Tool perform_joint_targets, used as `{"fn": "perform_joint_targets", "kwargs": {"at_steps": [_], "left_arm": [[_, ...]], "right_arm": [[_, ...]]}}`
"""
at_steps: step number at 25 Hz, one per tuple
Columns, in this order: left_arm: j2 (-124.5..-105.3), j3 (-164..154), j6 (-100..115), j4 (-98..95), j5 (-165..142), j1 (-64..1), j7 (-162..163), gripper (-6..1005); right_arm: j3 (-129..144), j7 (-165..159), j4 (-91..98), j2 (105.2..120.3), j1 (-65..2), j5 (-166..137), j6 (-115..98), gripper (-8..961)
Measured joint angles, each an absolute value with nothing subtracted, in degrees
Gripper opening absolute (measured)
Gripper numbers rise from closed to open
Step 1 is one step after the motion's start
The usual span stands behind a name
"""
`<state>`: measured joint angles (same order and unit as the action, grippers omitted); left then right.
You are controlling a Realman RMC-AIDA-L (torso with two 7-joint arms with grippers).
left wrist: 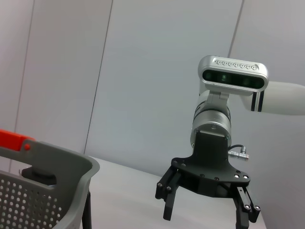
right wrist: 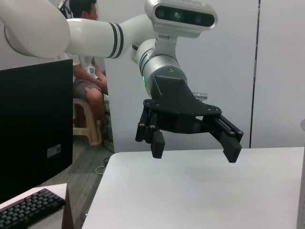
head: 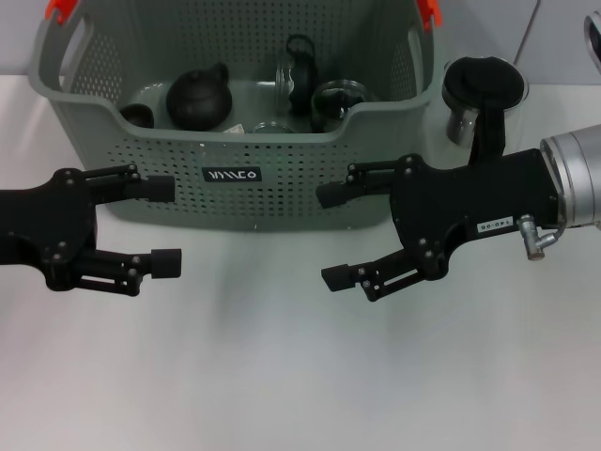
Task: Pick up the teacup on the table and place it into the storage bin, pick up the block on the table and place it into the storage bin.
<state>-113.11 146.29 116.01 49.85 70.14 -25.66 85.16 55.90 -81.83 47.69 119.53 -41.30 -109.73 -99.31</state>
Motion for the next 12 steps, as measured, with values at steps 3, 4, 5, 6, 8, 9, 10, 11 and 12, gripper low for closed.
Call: {"fn": "perform_joint_targets", "kwargs": {"at_steps": [3, 4, 5, 6, 8, 9, 10, 11, 12], "left_arm": [[-113.12, 146.30, 116.01, 49.85, 70.14, -25.66, 85.16, 951], [-113.12, 146.30, 116.01, 49.85, 70.14, -25.66, 85.16, 951], [-113.12, 146.29, 116.01, 49.85, 70.14, -25.66, 85.16, 951], [-113.12, 146.30, 116.02, 49.85, 70.14, -25.66, 85.16, 951], [-113.12, 146.29, 116.01, 49.85, 70.14, -25.66, 85.16, 951], [-113.12, 146.29, 116.01, 49.85, 70.14, -25.66, 85.16, 951], [-113.12, 146.30, 116.01, 49.85, 70.14, -25.66, 85.17, 951], [-113.12, 146.29, 116.01, 49.85, 70.14, -25.66, 85.17, 951], [-113.12, 146.30, 116.01, 49.85, 70.14, -25.66, 85.16, 951]], "right_arm": [[55.90, -81.82, 47.69, 119.53, -41.30, -109.73, -99.31, 946], [55.90, -81.83, 47.69, 119.53, -41.30, -109.73, -99.31, 946], [55.90, -81.83, 47.69, 119.53, -41.30, -109.73, -99.31, 946], [55.90, -81.83, 47.69, 119.53, -41.30, -109.73, -99.31, 946], [55.90, -81.83, 47.69, 119.53, -41.30, -109.73, -99.31, 946], [55.90, -81.83, 47.69, 119.53, -41.30, -109.73, -99.31, 946], [55.90, -81.83, 47.69, 119.53, -41.30, -109.73, -99.31, 946], [55.90, -81.83, 47.69, 119.53, -41.30, -109.73, -99.31, 946], [55.90, -81.83, 47.69, 119.53, -41.30, -109.73, -99.31, 946]]}}
